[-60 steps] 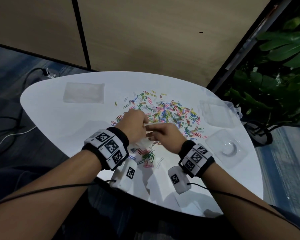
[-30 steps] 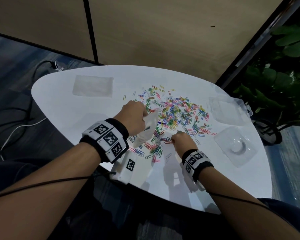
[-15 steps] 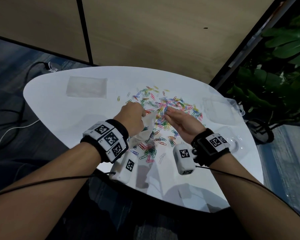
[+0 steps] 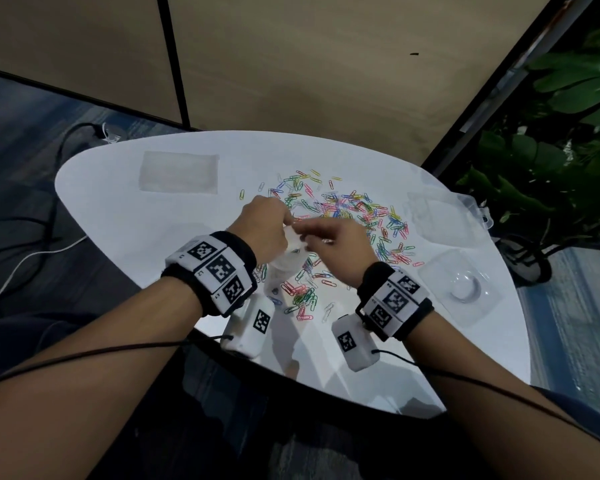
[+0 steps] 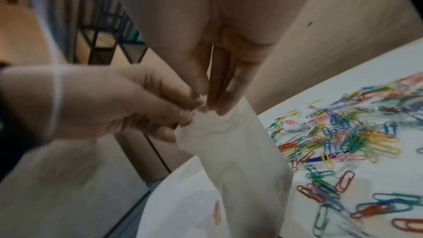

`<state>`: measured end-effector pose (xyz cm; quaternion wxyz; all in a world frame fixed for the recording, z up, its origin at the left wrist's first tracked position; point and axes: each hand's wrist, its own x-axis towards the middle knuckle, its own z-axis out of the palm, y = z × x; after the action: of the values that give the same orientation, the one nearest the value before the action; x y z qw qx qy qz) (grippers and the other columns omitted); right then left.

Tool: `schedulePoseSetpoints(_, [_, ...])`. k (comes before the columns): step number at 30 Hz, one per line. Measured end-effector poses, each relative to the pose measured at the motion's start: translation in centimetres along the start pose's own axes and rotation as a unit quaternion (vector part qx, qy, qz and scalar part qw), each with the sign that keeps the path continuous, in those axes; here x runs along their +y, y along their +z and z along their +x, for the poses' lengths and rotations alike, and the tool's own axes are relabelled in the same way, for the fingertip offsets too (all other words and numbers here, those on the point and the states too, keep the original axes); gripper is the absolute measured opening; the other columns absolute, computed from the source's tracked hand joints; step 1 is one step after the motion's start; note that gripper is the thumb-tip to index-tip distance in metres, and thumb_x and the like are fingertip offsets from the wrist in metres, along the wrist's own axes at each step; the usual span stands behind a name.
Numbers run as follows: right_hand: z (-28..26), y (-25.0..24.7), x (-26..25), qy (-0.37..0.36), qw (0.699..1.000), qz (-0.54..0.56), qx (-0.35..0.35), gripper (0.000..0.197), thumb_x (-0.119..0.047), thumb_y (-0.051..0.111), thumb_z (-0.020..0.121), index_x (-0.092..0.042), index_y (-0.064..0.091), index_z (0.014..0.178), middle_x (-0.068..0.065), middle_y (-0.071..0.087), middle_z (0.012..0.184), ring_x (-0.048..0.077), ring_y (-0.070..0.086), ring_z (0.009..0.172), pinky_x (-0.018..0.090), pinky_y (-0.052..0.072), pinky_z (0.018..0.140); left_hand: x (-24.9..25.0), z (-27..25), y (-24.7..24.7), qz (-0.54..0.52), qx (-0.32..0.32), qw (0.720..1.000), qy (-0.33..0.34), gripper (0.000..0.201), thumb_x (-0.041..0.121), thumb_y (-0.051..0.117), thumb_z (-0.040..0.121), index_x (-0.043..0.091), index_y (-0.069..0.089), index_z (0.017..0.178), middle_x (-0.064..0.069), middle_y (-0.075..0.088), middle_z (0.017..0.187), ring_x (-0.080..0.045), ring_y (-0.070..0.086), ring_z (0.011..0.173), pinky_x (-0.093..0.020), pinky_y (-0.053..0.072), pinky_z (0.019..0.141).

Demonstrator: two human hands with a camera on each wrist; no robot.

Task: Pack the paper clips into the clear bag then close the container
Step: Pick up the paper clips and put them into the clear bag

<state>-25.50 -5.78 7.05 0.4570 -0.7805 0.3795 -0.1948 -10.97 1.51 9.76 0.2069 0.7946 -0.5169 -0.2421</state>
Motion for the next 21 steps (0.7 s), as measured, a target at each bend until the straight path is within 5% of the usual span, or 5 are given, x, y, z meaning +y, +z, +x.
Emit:
schedulePoseSetpoints(4, [-0.1,-1.5,1.4,0.095,0.995,-0.015,-0.004,0.021,-0.005,0.068,0.087,-0.010,0.071,0.107,0.000,0.072,0.090,0.013,0.070,0.074,0.035,0.062,0.068,-1.1,-0.7,-2.0,-0.019,0.031,0.999,-0.009,0.036,-0.005,0.056,0.085,0.010,0.077,0.109,-0.016,0.072,0.104,-0.035,0.070,0.098,-0.032,0.058,0.082])
schedulePoseSetpoints(6, [-0.9,-1.6,3.6,0.208,0.958,-0.161,-0.116,0.056,-0.021,0.079,0.081,-0.012,0.055,0.130,0.007,0.066,0.110,0.018,0.070,0.073,0.035,0.062,0.069,-2.1,-1.0,-3.1,-0.022,0.047,0.998,-0.021,0.038,-0.004,0.063,0.085,0.010,0.074,0.118,-0.013,0.072,0.108,-0.031,0.068,0.104,-0.034,0.056,0.093])
schedulePoseSetpoints(10, [-3.3,2.0,7.7,0.235,0.885,-0.348,-0.202,0.108,-0.046,0.084,0.068,-0.017,0.022,0.152,0.018,0.027,0.152,0.033,0.049,0.128,0.039,0.045,0.103,-5.0,-2.1,-5.3,-0.020,0.076,0.996,-0.036,0.031,-0.005,0.061,0.086,0.003,0.075,0.112,-0.019,0.073,0.106,-0.036,0.070,0.098,-0.041,0.057,0.095])
schedulePoseSetpoints(15, [-3.7,6.3,8.3,0.095,0.912,-0.371,-0.145,0.076,-0.024,0.072,0.083,-0.019,0.032,0.147,0.014,0.034,0.141,0.034,0.044,0.126,0.038,0.043,0.102,-8.4,-3.8,-5.9,-0.006,0.064,0.994,-0.089,0.034,-0.001,0.056,0.090,0.008,0.073,0.119,-0.014,0.073,0.109,-0.032,0.072,0.096,-0.038,0.057,0.094])
schedulePoseSetpoints(21, [-2.0,7.7,8.6,-0.047,0.855,-0.483,-0.181,0.019,-0.004,0.062,0.085,-0.013,0.065,0.101,0.011,0.058,0.102,0.030,0.060,0.092,0.033,0.049,0.071,-9.3,-4.3,-4.7,-0.001,-0.011,0.993,-0.119,0.037,0.002,0.060,0.086,0.014,0.070,0.119,-0.007,0.076,0.093,-0.025,0.072,0.091,-0.037,0.055,0.095])
